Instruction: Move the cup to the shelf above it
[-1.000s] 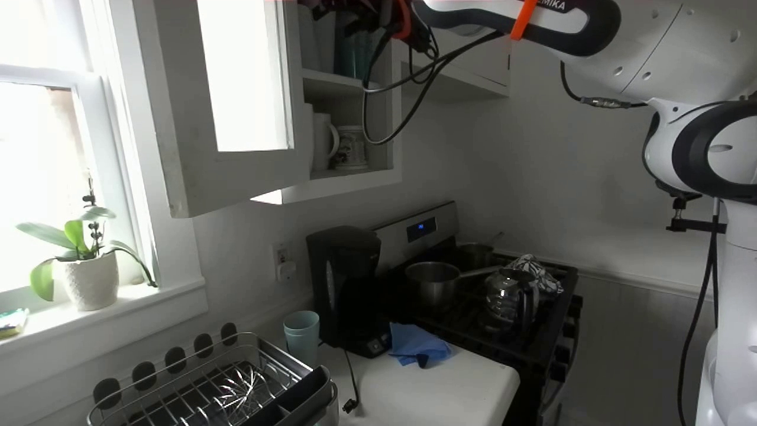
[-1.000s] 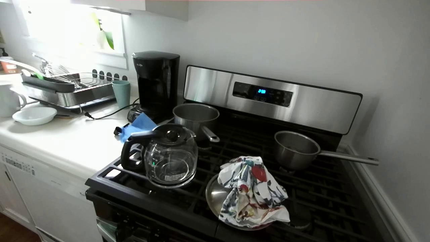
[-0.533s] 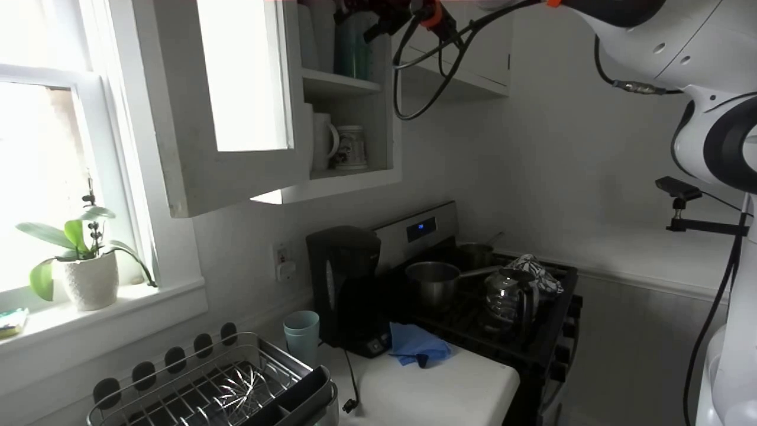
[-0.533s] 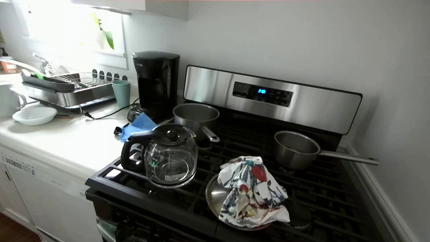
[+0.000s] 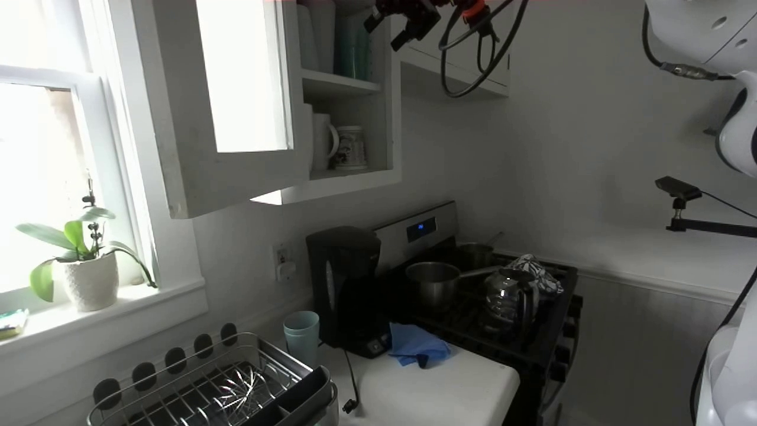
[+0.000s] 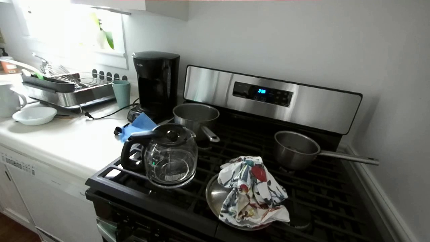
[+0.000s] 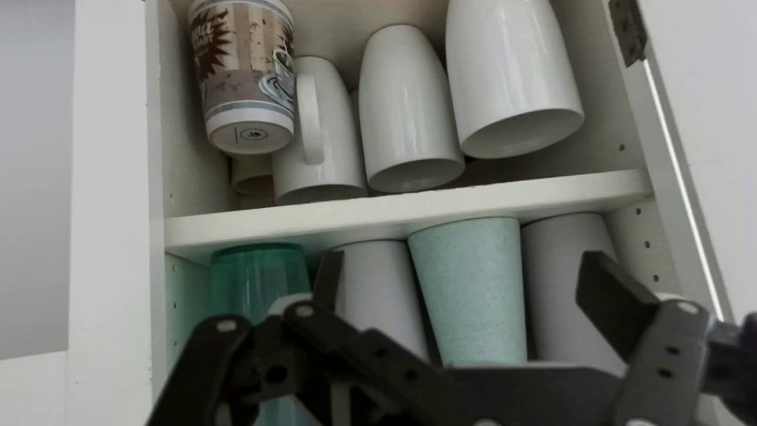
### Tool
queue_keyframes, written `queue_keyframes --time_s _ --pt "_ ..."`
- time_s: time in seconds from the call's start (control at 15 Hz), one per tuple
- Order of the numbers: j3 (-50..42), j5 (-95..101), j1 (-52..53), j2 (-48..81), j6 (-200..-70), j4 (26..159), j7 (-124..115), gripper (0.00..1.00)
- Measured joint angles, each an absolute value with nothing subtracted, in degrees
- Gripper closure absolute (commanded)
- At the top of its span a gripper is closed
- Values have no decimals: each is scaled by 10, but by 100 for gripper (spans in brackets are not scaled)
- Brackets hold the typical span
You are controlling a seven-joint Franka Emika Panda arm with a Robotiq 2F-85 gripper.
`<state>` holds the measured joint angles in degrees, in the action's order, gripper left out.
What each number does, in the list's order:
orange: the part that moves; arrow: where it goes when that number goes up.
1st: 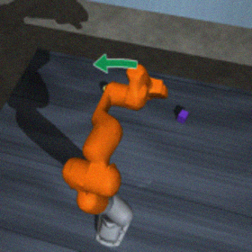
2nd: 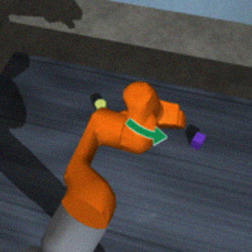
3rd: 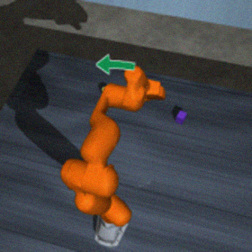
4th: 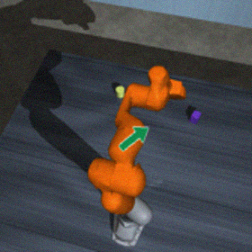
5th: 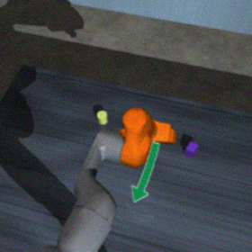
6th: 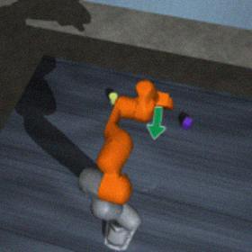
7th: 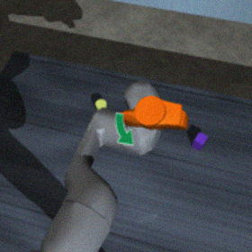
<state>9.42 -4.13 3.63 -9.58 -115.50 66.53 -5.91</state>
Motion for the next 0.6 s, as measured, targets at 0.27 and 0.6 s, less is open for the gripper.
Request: queue_keyframes --time_s 0.27,0.6 --pt "75 -69 38 -130 -1137 696 -24 0" --pt "54 -130 46 -161 -1130 743 40 0"
